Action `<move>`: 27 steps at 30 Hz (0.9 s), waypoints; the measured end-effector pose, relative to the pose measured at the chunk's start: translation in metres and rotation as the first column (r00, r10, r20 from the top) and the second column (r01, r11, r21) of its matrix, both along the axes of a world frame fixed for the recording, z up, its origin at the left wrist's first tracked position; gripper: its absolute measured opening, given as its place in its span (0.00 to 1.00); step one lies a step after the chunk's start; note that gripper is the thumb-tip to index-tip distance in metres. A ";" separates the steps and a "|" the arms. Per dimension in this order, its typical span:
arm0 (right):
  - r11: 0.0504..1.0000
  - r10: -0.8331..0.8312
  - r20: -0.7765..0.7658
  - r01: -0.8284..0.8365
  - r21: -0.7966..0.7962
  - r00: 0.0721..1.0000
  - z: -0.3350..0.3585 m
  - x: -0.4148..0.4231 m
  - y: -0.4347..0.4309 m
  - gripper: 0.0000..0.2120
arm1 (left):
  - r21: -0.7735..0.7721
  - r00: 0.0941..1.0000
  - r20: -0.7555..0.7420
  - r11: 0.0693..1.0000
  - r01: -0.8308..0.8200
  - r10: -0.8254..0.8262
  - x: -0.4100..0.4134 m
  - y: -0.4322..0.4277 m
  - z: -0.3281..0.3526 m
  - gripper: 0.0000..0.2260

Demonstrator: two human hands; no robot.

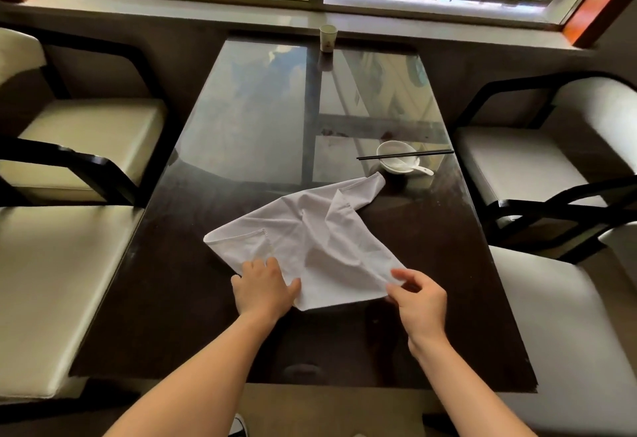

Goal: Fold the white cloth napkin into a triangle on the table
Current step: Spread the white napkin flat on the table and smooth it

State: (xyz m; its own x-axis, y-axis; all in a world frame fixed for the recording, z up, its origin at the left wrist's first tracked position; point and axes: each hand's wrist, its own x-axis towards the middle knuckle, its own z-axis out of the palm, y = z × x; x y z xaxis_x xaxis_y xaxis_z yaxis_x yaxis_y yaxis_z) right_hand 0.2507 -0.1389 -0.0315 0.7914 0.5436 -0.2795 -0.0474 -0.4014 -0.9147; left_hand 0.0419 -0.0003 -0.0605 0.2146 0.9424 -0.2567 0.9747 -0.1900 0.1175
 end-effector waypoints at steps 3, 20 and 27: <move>1.000 0.005 0.010 -0.005 -0.026 1.000 -0.002 0.005 -0.020 0.11 | -0.026 1.000 0.000 0.999 -0.029 0.029 0.004 0.003 0.002 0.19; 0.868 0.274 0.198 -0.153 -0.472 0.941 -0.036 0.018 -0.112 0.10 | -0.284 0.597 0.508 0.776 -0.564 0.620 -0.100 -0.023 -0.011 0.32; 0.827 0.368 0.248 -0.194 -0.527 0.896 -0.031 0.024 -0.104 0.08 | -0.189 0.782 0.395 0.876 -0.444 0.482 -0.127 -0.027 -0.016 0.21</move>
